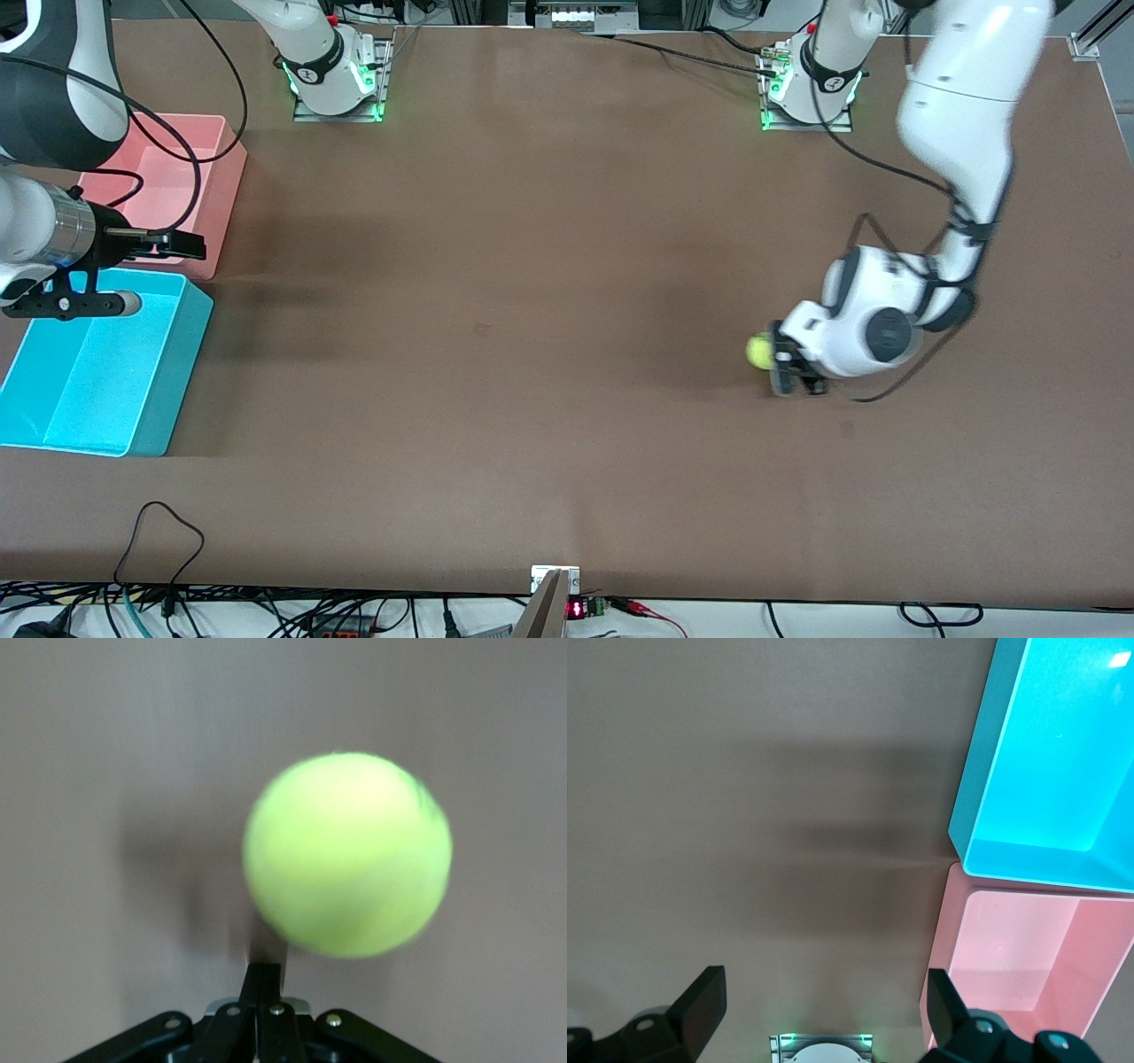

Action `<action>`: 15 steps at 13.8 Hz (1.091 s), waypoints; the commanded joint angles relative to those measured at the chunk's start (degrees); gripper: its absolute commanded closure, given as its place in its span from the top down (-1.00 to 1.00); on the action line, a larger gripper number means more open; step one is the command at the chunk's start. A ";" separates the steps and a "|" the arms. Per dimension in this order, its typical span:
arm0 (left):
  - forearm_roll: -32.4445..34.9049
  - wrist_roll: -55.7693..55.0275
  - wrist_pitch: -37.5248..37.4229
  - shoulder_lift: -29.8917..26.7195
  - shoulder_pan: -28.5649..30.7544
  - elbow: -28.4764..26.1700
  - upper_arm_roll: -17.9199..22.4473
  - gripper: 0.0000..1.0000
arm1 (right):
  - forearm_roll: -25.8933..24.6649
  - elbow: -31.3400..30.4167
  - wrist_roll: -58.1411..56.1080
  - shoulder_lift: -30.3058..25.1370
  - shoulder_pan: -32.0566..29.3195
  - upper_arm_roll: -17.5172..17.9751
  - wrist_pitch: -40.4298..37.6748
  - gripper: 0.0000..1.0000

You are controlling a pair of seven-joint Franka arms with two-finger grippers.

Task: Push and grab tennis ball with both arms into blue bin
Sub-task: 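Push the tennis ball with the left gripper toward the right gripper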

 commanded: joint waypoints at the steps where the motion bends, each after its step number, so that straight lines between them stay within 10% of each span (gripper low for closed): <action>1: -3.26 -0.56 -10.34 0.60 -2.01 9.95 0.30 -1.00 | 0.11 0.20 -0.47 0.12 -0.06 0.13 -0.91 1.00; 11: -3.44 1.73 -22.07 -5.02 7.05 15.08 1.18 -0.84 | 5.38 -11.38 0.06 1.44 3.02 0.57 7.86 1.00; 12: -3.53 1.73 -22.34 -5.28 7.75 16.65 1.18 -0.32 | 5.81 -16.45 -0.20 0.05 3.19 0.74 12.84 1.00; 13: -3.53 2.25 -22.43 -5.37 8.28 17.89 1.09 0.94 | 5.56 -23.64 -0.81 -2.58 2.76 2.31 19.41 1.00; 15: -4.32 2.17 -22.70 -6.51 8.81 18.95 0.65 1.00 | 5.21 -35.34 -4.39 -6.28 1.97 3.99 30.94 1.00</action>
